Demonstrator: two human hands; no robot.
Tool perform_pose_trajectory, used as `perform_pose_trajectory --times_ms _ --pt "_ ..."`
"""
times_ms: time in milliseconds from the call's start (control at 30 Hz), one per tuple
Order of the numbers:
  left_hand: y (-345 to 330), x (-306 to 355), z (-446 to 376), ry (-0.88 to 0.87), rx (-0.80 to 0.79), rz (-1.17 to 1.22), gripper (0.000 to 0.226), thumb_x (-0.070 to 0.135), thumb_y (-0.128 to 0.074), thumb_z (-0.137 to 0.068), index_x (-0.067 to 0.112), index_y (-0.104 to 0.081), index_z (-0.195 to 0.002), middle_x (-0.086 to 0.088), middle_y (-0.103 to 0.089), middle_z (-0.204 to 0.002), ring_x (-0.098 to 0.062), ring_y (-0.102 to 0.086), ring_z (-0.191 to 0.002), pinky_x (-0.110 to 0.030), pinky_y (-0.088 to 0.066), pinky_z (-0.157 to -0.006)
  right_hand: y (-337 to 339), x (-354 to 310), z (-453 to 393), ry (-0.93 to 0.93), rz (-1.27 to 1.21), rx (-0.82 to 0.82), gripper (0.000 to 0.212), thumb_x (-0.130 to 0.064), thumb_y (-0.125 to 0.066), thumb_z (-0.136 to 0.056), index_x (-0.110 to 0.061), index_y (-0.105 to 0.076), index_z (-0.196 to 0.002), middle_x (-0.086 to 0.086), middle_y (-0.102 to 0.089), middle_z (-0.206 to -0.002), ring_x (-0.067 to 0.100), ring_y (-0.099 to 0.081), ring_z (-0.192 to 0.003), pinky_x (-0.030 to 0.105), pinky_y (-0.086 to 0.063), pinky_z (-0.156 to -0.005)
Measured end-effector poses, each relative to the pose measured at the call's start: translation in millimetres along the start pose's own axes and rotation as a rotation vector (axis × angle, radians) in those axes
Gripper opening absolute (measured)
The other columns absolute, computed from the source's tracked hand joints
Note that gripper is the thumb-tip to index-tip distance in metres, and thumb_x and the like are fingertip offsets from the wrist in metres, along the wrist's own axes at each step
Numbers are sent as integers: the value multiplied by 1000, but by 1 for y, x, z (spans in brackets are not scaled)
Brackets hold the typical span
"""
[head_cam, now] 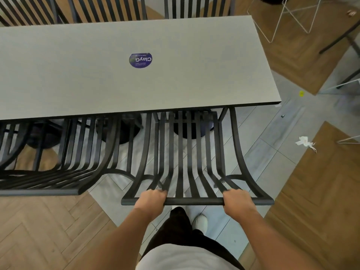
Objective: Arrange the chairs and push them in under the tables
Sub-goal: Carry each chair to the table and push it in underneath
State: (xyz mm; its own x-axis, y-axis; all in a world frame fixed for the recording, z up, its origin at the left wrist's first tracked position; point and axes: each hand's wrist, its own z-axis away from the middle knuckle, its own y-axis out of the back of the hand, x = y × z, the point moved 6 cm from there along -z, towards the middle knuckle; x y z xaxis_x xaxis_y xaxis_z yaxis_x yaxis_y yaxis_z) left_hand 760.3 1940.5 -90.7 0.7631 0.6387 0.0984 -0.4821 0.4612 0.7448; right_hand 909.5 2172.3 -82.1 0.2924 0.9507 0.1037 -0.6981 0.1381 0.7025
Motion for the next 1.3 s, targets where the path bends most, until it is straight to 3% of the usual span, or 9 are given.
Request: perform_pose_trajectory --times_ms 200,433,1300 --pt "16 15 -30 -6 20 -11 25 11 -48 -100 17 -59 -121 -2 -67 -110 -25 -67 -96 -36 -56 -86 13 32 -16 -28 10 21 21 -26 -50 -99 -20 -62 -115 1 -68 -105 22 -67 -92 33 -52 -81" --pt "41 20 -59 -6 36 -57 26 13 -44 -103 19 -58 -124 -4 -67 -108 -26 -66 -95 -34 -51 -77 34 57 -37 -86 10 50 20 -23 -49 -97 -22 -64 -111 -1 -69 -100 22 -67 -91 33 -50 -76" --pt "56 49 -78 -10 19 -45 27 10 -44 -102 16 -58 -125 -7 -66 -111 -27 -64 -99 -36 -49 -79 46 94 -46 -74 14 84 21 -24 -51 -101 -23 -63 -117 -1 -70 -104 21 -68 -95 34 -55 -85"
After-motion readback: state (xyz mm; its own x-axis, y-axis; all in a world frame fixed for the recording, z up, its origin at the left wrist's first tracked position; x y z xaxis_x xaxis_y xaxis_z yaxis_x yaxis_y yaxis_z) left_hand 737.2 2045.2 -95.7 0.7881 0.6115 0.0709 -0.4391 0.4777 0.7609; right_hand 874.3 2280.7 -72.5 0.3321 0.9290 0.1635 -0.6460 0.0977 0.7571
